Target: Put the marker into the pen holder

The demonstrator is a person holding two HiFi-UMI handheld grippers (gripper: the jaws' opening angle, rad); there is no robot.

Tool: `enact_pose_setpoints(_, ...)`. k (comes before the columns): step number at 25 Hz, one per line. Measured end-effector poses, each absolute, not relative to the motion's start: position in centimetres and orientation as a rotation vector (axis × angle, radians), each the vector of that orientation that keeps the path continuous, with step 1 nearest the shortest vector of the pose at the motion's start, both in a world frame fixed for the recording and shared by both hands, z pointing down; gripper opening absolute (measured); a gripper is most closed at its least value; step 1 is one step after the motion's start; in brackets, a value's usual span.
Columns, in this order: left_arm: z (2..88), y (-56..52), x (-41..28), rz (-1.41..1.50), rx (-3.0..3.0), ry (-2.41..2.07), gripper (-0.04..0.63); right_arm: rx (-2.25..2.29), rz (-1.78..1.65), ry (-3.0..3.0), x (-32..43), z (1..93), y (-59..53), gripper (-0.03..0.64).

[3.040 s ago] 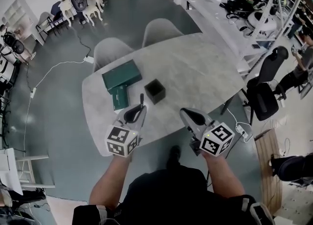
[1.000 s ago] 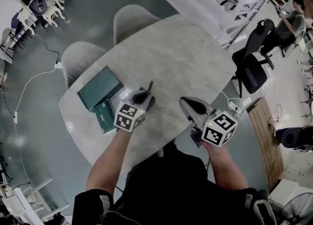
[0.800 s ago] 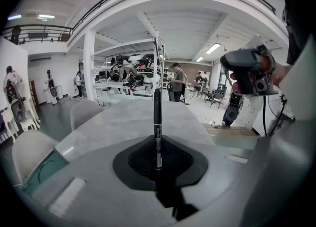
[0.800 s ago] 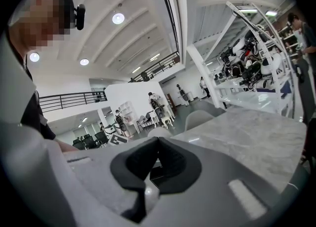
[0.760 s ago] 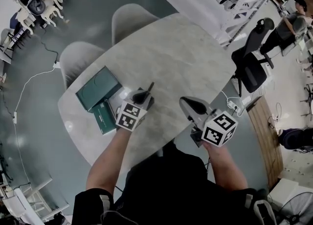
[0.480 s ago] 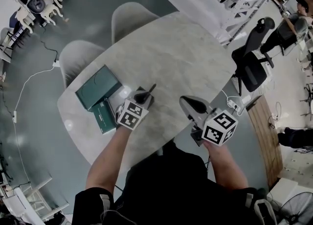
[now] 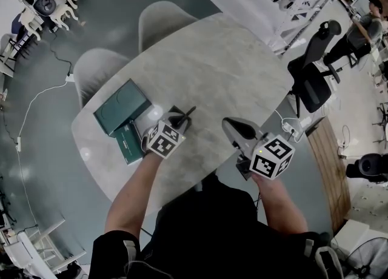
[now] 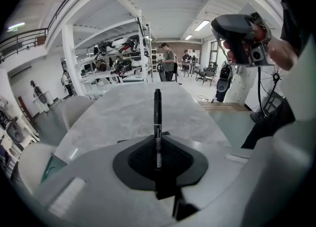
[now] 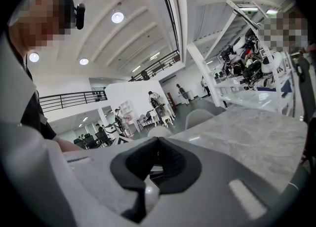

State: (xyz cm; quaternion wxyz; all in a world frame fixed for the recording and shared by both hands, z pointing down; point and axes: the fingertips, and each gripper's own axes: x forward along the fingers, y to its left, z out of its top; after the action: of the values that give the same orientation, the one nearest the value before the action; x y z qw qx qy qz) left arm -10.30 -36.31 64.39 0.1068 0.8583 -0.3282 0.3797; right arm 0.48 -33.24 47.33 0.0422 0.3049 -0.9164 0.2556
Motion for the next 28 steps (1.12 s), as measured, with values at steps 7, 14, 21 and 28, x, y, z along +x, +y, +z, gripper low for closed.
enact_pose_setpoints(7,64.72,-36.27,-10.2,1.132,2.536,-0.935,0.041,0.94,0.783,-2.803,0.67,47.48,-33.22,0.003)
enact_pose_setpoints(14,64.9,-36.35,-10.15,1.141,2.536,-0.884,0.041,0.933,0.787,-2.805,0.7,47.59,-33.26,0.003)
enact_pose_setpoints(21,64.93,-36.26,-10.12,1.166,2.524,-0.806,0.041,0.927,0.793,-2.799,0.65,47.78,-33.25,0.003)
enact_pose_setpoints(28,64.8,-36.11,-10.07,1.163,2.537,-0.781,0.043,0.922,0.796,-2.8,0.55,47.74,-33.2,0.003)
